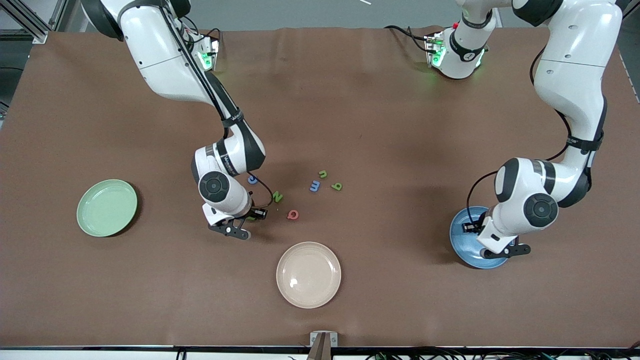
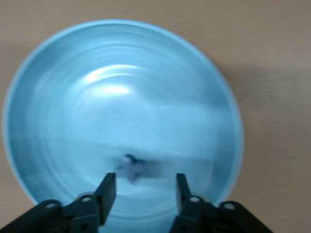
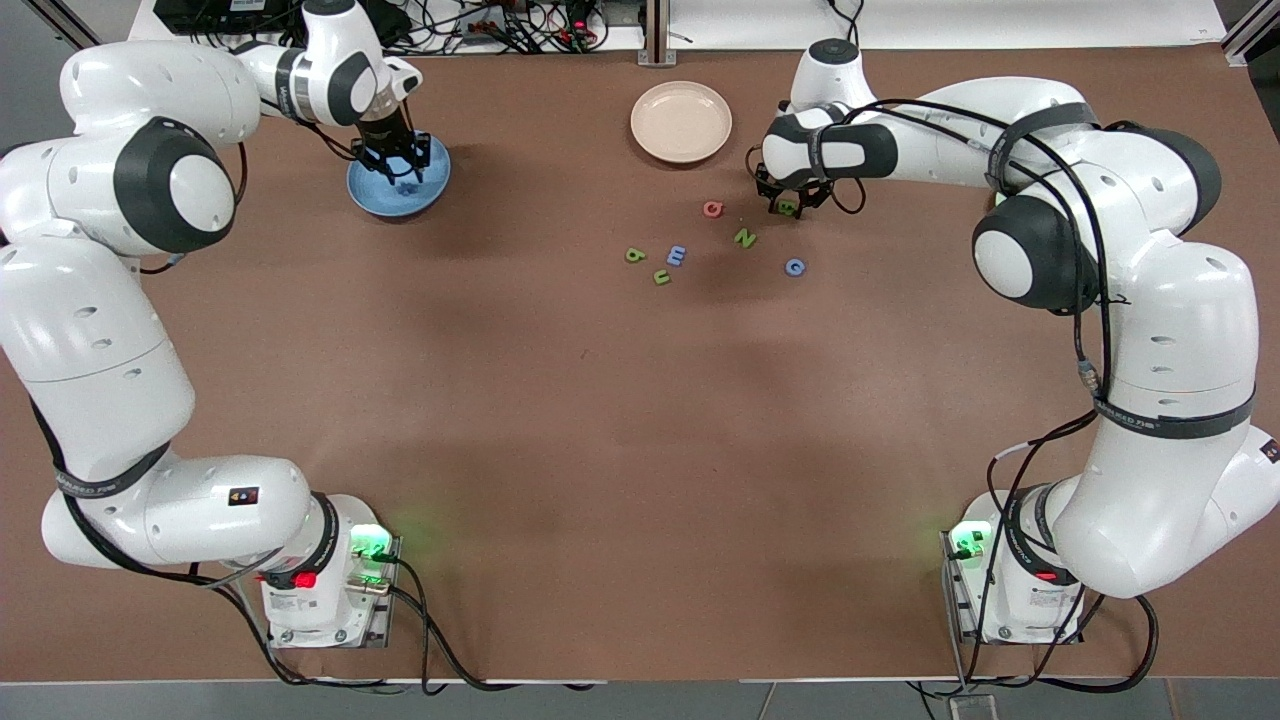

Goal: Sort upper and lower case letters into plates
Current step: 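Carry the green B toward the green plate with the right gripper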

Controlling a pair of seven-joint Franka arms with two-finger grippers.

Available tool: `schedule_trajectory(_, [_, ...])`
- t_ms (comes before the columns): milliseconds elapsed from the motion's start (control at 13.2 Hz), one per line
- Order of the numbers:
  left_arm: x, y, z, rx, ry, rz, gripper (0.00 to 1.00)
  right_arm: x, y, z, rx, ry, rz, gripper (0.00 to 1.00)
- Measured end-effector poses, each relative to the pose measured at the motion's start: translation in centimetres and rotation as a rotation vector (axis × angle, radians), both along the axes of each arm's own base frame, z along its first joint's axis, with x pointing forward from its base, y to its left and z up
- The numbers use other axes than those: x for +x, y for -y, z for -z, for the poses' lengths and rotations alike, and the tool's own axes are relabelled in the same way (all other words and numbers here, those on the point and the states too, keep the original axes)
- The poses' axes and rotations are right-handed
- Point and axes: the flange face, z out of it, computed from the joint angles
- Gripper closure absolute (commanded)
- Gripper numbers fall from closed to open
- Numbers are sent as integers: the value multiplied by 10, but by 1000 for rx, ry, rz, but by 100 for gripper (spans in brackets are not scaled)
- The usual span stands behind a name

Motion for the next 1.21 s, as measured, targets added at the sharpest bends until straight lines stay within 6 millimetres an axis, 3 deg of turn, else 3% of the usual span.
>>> schedule_trajectory(152, [-6, 49, -13, -38, 11, -63, 0, 0, 0, 0, 0, 1, 0, 61])
schedule_trajectory(379, [-29, 139, -21, -60, 6, -223, 2, 2, 0, -1, 3, 10, 1, 89])
schedule_trajectory(455, [-41, 171, -20, -57, 7, -271, 3, 3, 0, -2, 6, 18, 2, 93])
schedule_trajectory(607, [-66, 227, -15, -59, 15, -347, 3, 6, 3, -3, 7, 31, 8, 94])
schedule_trajectory(834, [-96, 284, -2, -84, 28, -471, 11, 14, 17, -22, -2, 4, -4, 93])
schedule_trajectory(986, [-114, 318, 6, -116, 38, -569, 13, 23, 51, -71, -4, -65, -56, 91])
schedule_trajectory(1137, [-130, 344, 14, -142, 39, -654, 15, 27, 115, -135, 19, -116, -117, 91])
schedule_trajectory(1213, [-138, 354, 17, -146, 35, -692, 17, 24, 156, -160, 36, -125, -145, 91])
